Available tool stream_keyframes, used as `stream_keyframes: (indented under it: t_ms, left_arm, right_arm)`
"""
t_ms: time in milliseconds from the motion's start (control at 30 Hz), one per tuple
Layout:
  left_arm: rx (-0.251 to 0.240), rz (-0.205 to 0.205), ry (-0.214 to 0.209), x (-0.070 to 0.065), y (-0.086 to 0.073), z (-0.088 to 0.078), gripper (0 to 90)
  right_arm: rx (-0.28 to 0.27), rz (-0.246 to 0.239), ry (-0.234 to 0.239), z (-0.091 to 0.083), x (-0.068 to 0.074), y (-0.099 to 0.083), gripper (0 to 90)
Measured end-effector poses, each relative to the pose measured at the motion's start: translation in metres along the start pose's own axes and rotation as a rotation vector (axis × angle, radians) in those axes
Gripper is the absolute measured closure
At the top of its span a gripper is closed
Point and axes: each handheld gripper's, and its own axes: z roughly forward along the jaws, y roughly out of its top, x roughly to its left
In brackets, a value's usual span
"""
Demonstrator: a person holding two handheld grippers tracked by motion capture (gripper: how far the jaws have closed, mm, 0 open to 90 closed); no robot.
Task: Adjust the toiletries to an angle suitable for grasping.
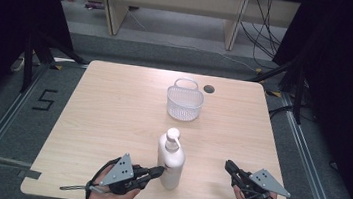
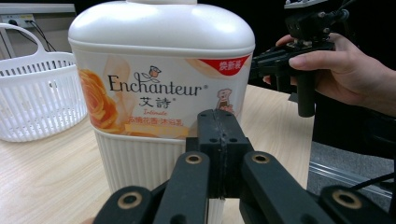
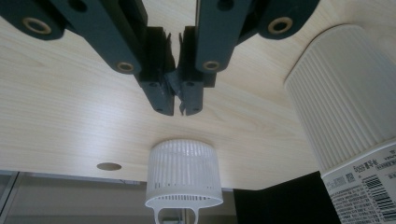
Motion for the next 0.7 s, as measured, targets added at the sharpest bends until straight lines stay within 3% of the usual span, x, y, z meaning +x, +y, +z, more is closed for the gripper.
stream_keyframes:
  t_ms: [267,300,333,700]
  left_arm:
    - [0.009,0.027,-0.022,-0.005,0.006,0.02,90.0]
    - [0.017,0.032,-0.022,-0.006,0.007,0.021,90.0]
    - [0.016,0.032,-0.021,-0.006,0.007,0.024,89.9]
    - [0.016,0.033,-0.032,-0.008,0.015,0.047,89.9]
  right_arm:
    - [-0.001,0.007,0.0,0.001,0.001,-0.001,85.0]
    - [0.014,0.057,0.01,0.0,0.004,-0.001,85.0]
    - [0.01,0.037,0.005,0.0,0.003,-0.001,84.9]
    - [-0.001,0.04,0.005,0.002,0.003,-0.003,84.8]
